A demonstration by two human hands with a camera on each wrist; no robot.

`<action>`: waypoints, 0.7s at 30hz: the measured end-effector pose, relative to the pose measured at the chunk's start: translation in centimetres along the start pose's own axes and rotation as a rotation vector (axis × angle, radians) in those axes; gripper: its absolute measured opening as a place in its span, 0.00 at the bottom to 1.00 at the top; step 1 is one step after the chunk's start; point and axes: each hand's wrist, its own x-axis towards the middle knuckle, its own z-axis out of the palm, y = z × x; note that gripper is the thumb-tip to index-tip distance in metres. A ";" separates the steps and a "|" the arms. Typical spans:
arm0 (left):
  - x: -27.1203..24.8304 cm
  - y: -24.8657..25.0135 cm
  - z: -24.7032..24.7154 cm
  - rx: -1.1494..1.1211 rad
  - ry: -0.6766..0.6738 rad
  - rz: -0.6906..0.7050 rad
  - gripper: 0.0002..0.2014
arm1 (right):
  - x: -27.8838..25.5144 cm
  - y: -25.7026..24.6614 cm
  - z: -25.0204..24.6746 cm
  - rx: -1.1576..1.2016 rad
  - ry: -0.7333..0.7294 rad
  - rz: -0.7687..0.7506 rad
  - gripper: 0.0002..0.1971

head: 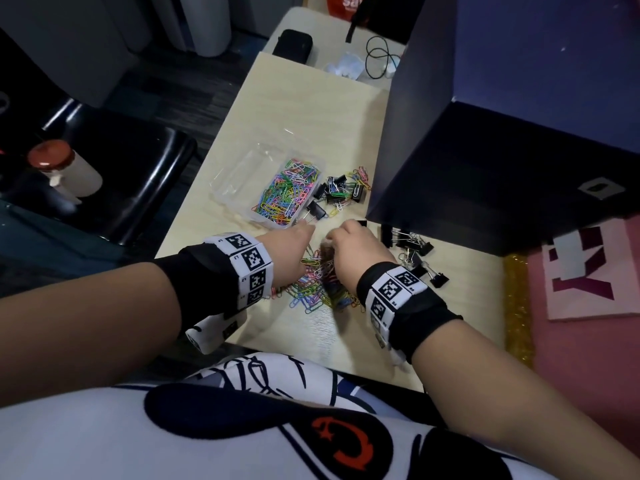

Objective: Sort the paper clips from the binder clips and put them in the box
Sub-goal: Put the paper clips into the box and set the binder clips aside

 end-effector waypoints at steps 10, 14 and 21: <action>2.2 0.5 -0.3 -0.024 0.020 0.003 0.28 | -2.8 1.3 1.7 0.084 -0.084 -0.108 0.27; 2.3 0.5 -0.8 0.014 0.066 0.052 0.27 | -3.2 2.2 0.1 0.196 0.028 0.108 0.30; 0.6 0.6 1.0 0.363 -0.034 0.130 0.21 | -4.0 2.1 0.2 0.069 -0.155 0.146 0.33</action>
